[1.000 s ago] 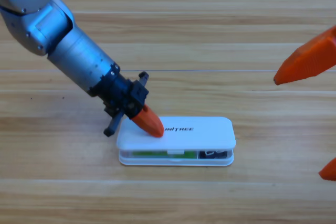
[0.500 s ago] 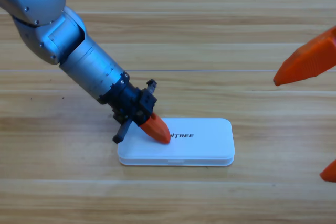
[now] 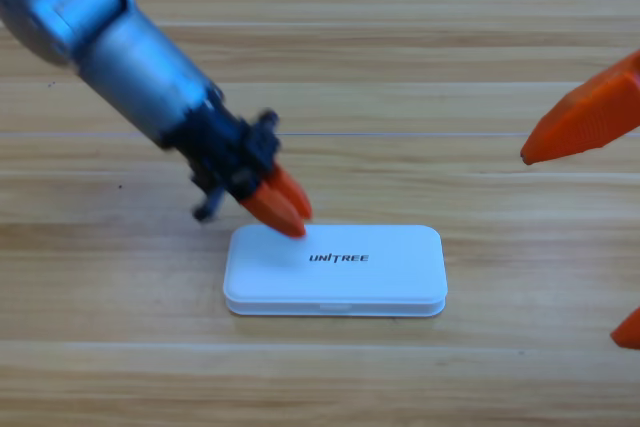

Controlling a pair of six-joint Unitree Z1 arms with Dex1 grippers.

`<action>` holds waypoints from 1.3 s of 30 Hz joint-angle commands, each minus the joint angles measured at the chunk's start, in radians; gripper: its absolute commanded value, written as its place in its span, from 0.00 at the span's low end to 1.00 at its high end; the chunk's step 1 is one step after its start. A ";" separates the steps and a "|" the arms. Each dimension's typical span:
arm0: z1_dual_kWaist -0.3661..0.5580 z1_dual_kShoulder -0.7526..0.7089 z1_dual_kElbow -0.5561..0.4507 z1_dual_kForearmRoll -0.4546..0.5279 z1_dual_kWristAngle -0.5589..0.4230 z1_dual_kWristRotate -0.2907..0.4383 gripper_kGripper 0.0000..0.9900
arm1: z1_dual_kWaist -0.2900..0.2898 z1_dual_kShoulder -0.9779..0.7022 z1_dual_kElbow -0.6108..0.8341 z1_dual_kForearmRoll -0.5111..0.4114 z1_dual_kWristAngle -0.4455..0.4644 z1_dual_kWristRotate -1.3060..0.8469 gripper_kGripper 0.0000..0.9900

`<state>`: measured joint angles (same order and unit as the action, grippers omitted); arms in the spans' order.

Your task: Clean up eraser and pencils

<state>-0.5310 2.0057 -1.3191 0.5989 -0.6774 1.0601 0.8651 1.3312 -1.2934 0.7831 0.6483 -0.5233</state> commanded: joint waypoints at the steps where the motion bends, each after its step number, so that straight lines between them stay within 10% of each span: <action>1: 0.138 -0.200 0.024 0.090 -0.016 -0.011 0.99 | -0.028 0.013 0.032 -0.013 0.016 0.008 1.00; 13: 0.144 -0.556 0.265 0.145 -0.027 -0.080 1.00 | -0.028 0.019 0.031 -0.013 0.016 0.011 1.00; 28: -0.294 -0.644 0.046 0.228 0.130 -0.310 1.00 | -0.028 0.017 0.031 -0.013 0.016 0.012 1.00; 39: -0.374 -0.562 0.023 0.209 0.200 -0.339 1.00 | -0.028 0.017 0.031 -0.013 0.019 0.011 1.00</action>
<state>-0.8700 1.4110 -1.2952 0.8159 -0.4913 0.7275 0.8650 1.3313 -1.2934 0.7831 0.6566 -0.5186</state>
